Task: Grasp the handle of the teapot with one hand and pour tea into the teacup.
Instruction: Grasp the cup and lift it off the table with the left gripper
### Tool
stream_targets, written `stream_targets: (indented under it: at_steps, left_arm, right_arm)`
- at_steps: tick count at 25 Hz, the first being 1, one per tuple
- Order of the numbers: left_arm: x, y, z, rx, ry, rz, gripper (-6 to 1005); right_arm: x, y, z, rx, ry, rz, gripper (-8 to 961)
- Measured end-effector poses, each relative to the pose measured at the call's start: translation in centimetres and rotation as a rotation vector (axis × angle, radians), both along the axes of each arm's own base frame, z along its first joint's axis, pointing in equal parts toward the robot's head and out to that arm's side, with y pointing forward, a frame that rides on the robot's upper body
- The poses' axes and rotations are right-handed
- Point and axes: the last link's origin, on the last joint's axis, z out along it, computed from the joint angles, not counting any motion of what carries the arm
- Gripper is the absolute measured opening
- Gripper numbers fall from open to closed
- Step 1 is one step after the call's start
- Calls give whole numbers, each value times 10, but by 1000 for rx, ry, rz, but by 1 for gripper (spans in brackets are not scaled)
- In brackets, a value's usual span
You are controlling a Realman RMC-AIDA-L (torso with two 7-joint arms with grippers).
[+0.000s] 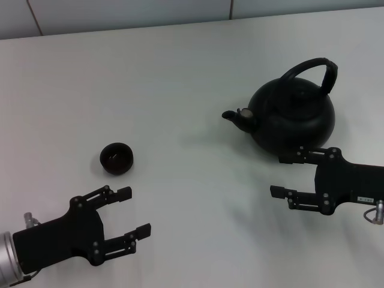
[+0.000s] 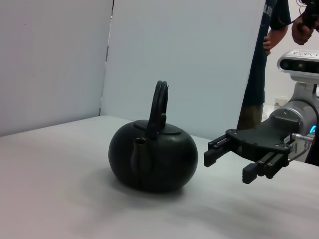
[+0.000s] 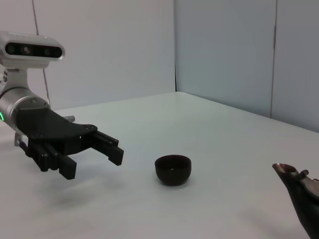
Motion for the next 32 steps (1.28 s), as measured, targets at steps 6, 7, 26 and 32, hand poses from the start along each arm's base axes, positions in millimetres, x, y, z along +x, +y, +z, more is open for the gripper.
stream_targets:
  at_steps: [6,7,26,32]
  left_arm:
    - [-1,1,1,6,6,0,800]
    - [-1,1,1,7,8,1,800]
    - [-2,2,0,15,10,12,800]
    - [-7,13,18,166,-46,82,800]
  right_arm:
    - [0,0,1,0,0,3,688]
    - [0,0,1,0,0,3,688]
    - [-3,3,0,1,-1,14,689]
    - [-4,5,1,3,-3,17,689]
